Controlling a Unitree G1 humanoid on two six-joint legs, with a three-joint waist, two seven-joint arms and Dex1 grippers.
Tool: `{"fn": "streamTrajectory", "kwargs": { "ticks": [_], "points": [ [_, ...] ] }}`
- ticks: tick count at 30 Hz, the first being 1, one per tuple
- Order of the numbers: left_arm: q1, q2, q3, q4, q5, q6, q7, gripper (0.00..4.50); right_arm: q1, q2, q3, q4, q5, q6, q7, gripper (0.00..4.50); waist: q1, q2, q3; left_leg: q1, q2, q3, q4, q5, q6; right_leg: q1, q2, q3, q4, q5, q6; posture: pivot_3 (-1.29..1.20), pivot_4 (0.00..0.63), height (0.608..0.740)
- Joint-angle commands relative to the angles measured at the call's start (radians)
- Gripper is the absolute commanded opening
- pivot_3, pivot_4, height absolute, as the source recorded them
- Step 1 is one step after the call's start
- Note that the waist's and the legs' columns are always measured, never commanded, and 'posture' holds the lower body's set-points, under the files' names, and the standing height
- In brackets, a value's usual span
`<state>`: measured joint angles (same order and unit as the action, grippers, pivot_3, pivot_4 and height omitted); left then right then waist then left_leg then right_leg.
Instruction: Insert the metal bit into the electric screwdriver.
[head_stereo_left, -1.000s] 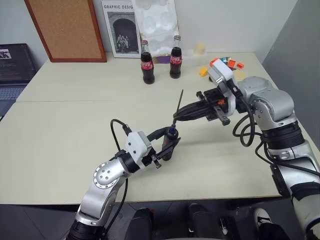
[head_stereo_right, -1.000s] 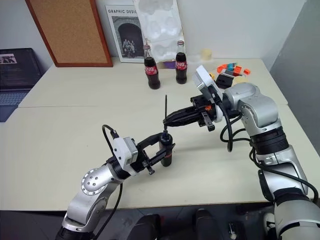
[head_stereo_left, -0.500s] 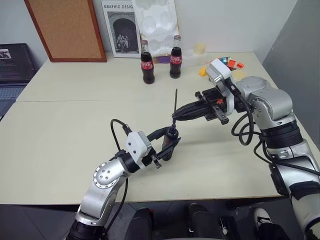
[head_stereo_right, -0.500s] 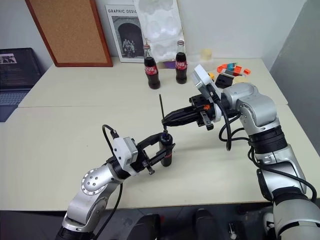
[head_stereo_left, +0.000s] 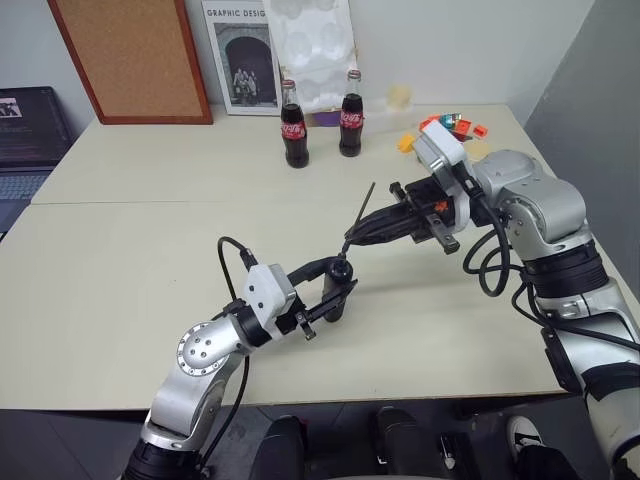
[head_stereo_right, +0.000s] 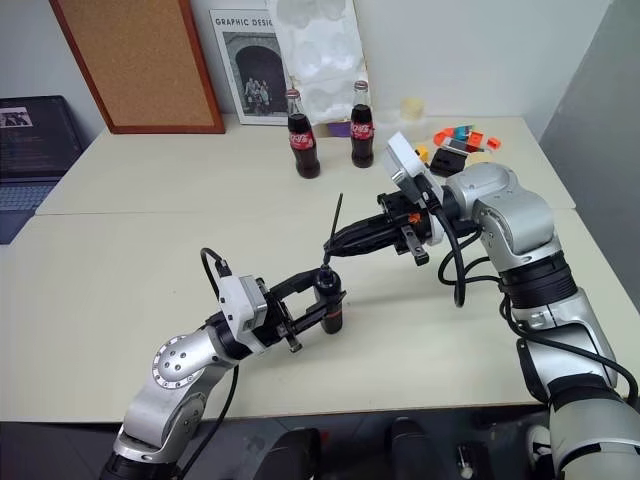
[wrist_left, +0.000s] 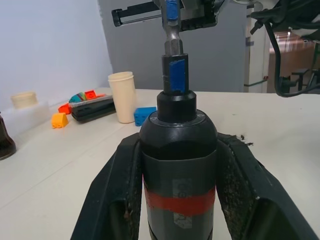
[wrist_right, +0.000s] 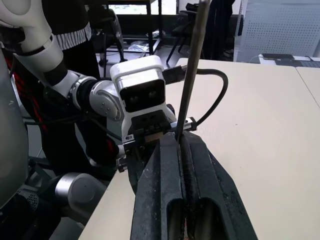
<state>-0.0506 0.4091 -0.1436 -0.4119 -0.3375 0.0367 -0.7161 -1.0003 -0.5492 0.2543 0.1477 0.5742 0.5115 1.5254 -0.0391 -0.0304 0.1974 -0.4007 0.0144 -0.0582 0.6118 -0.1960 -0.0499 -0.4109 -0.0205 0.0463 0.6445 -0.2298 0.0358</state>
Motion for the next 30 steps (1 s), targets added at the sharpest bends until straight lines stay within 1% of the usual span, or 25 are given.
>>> {"fn": "streamTrajectory", "kwargs": {
  "ticks": [1, 12, 24, 30],
  "points": [
    [0.009, 0.021, 0.007, -0.006, -0.008, -0.009, -0.031, 1.67, -0.007, -0.018, -0.005, -0.038, 0.007, -0.004, 0.087, 0.02, 0.000, 0.000, 0.000, 0.000, 0.000, 0.000, 0.000, 0.000, 0.000, 0.000, 0.000, 0.000, 0.000, 0.000, 0.000, 0.00, 0.150, 0.740],
    [-0.001, 0.021, 0.001, 0.005, -0.009, -0.008, -0.048, 1.67, 0.003, -0.031, 0.008, -0.093, 0.010, 0.005, 0.084, 0.02, 0.000, 0.000, 0.000, -0.001, 0.000, 0.000, -0.001, 0.000, 0.000, -0.001, 0.000, 0.000, 0.000, -0.001, -0.001, 0.00, 0.150, 0.740],
    [-0.010, 0.019, -0.009, 0.016, -0.001, -0.012, -0.051, 1.67, 0.003, -0.046, 0.078, -0.045, -0.017, -0.083, 0.089, 0.02, 0.000, 0.000, 0.000, 0.000, 0.000, 0.000, -0.001, 0.000, 0.000, -0.001, 0.000, 0.000, 0.000, -0.001, -0.001, 0.00, 0.150, 0.740],
    [-0.017, 0.018, -0.011, 0.022, 0.003, -0.014, -0.048, 1.67, -0.019, -0.042, 0.086, -0.017, -0.011, -0.079, 0.089, 0.02, 0.001, 0.000, 0.000, 0.000, 0.000, 0.000, -0.001, 0.000, 0.000, -0.001, 0.000, 0.000, 0.000, -0.001, -0.001, 0.00, 0.150, 0.740]
  ]
}}
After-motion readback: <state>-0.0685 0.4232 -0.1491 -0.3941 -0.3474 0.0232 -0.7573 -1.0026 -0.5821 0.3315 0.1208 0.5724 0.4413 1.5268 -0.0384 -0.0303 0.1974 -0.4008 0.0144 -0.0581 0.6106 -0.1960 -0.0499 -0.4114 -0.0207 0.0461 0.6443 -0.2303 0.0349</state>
